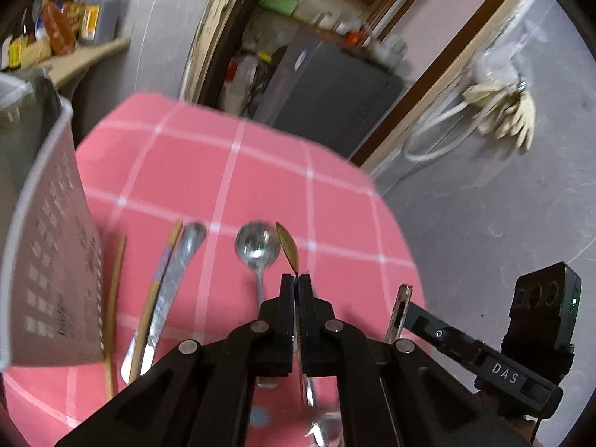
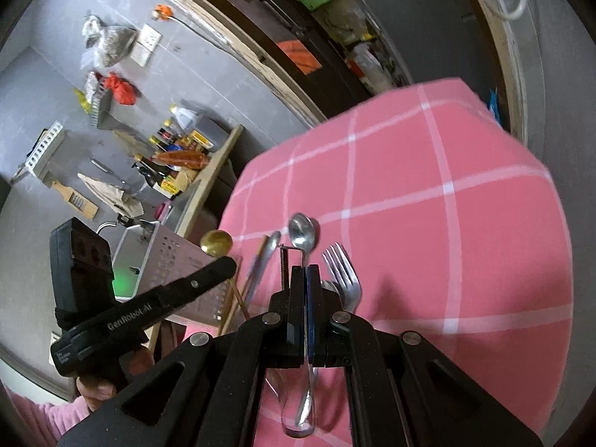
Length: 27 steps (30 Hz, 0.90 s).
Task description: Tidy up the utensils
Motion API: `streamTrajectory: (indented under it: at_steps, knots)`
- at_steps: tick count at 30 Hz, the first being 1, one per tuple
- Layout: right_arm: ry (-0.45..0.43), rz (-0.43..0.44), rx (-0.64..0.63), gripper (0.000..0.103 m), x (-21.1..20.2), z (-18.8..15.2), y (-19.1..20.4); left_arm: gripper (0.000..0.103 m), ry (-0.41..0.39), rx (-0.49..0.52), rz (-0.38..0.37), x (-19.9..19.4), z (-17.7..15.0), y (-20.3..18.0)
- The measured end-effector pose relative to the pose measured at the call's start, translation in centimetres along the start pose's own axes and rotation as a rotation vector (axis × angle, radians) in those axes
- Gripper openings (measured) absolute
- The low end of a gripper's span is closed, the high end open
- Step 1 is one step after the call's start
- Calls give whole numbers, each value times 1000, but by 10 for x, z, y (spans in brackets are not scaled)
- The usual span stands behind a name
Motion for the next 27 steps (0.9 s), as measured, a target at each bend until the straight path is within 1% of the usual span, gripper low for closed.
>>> streamTrajectory:
  at_steps: [1,4,6,10,15,18,21,27]
  knots:
    - [-18,-11,-20,2,-5,2,5,3,-21,4,-4,-6,4,-1]
    - [-75,-4,-49,2,-22,8,15,3,-83,11,-18,-22,13,-4]
    - [-108,-14,-77,2,-32,14,22,3,-123,13,-25,-32,19,-7]
    - [-186,-8,-116,2,-54,31,41,3,-196,7,-47,-59,36,-9]
    - [-274,29,-165,2,-76,52,76,3,-286,18,-46,-99,56,-9]
    - [-315,74,-187,2,-81,64,102,2,-340,31,-30,-127,68,-5]
    - [-355,125,-219,2,-81,75,132,2,-400,54,4,-158,81,4]
    - [-413,229,-292,2,-68,83,193,2,-526,104,96,-205,97,26]
Point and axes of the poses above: each gripper's, at about its wrist camera, not at the fingertips, and x roughly the way its jaws point, y to its left, z to its top, the point moved 1 cm from there along x, roughly the way its jaws point, and after that the axes turned 2 degrees about -z, right-handed, at the moved point
